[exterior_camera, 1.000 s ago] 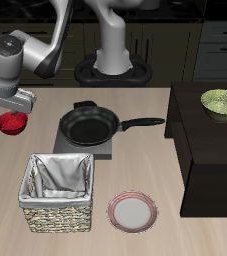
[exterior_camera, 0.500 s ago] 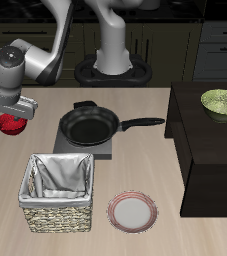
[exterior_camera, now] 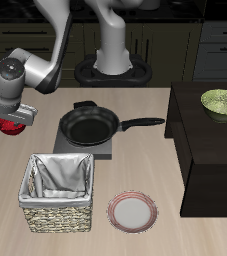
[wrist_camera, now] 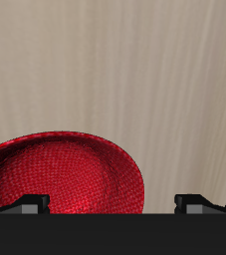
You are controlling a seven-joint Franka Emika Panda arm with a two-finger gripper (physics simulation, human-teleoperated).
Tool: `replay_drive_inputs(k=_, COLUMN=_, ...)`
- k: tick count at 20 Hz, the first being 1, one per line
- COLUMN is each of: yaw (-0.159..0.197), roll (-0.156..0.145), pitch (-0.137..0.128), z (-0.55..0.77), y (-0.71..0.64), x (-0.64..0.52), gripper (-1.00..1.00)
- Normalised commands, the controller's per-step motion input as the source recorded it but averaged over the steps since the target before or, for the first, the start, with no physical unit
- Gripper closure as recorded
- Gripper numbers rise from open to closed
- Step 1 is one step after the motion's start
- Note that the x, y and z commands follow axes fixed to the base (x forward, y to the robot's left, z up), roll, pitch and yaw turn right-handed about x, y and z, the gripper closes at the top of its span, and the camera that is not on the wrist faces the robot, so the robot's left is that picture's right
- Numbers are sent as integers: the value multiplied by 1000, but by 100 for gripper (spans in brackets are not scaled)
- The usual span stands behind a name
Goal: Place the red bowl in the basket
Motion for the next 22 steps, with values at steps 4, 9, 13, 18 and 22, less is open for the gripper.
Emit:
replay_drive_inputs(k=4, yaw=-4, roll=7, pitch=34, z=-175, y=35, x=-48, gripper=-100)
replay_drive_inputs(k=9, yaw=-25, roll=39, pitch=1, z=-80, y=-14, x=-82, gripper=100)
replay_drive_inputs(k=13, yaw=-16, roll=3, pitch=-3, z=-9, y=-58, x=14, gripper=100)
replay_drive_inputs(k=18, yaw=-23, roll=-1, pitch=-20, z=154, y=-32, x=48, gripper=100)
replay_drive_inputs(k=22, yaw=-15, roll=17, pitch=-48, z=261, y=75, x=-1, gripper=100)
